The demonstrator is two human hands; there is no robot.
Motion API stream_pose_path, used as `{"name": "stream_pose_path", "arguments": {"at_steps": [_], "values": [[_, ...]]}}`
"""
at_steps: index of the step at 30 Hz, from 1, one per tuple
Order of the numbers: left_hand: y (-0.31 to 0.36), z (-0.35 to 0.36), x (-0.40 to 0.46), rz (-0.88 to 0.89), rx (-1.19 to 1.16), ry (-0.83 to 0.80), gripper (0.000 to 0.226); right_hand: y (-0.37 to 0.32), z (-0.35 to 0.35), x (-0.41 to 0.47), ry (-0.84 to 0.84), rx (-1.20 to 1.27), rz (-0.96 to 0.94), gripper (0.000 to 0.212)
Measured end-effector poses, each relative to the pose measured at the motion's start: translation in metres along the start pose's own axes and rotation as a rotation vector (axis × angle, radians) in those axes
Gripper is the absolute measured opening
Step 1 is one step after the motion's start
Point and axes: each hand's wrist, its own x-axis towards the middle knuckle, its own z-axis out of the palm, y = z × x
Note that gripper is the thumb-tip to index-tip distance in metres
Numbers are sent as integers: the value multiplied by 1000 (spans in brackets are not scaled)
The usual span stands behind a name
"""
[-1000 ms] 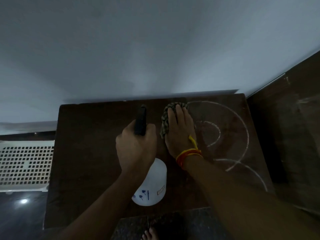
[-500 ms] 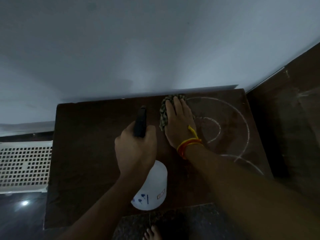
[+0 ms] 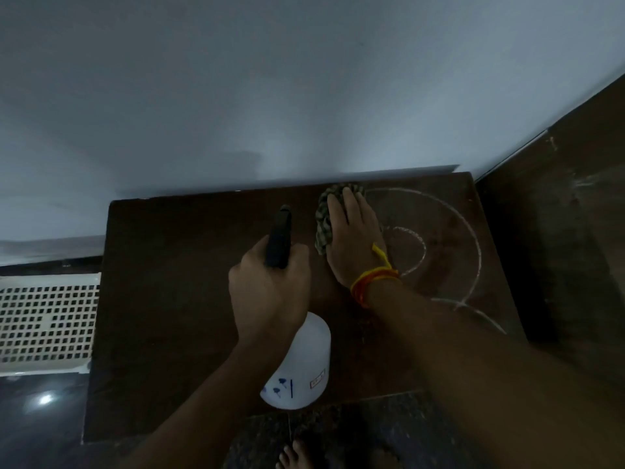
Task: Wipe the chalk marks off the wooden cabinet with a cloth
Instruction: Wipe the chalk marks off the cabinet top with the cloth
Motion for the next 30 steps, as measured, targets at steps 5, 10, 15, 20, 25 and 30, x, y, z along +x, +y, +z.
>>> {"name": "stream_pose_path", "arguments": {"at_steps": [5,10,15,20,25,30], "values": [[-7,8,-8,32,18,17,17,7,0,15,47,21,18,58],[0,13,-19,2,18,25,20,19,-14,-25,-63,14,-14,68],[6,21,-17,26,13,22,17,34,-16,10,-14,-9,-1,61],[3,29,-16,36,25,64,16,35,-11,-9,-10,36,16,60],[7,32,-19,51,27,95,19,46,-19,-22,-81,-7,-62,66],[-5,38,-26,79,44,111,20,52,-21,14,-30,-17,-16,61]]}}
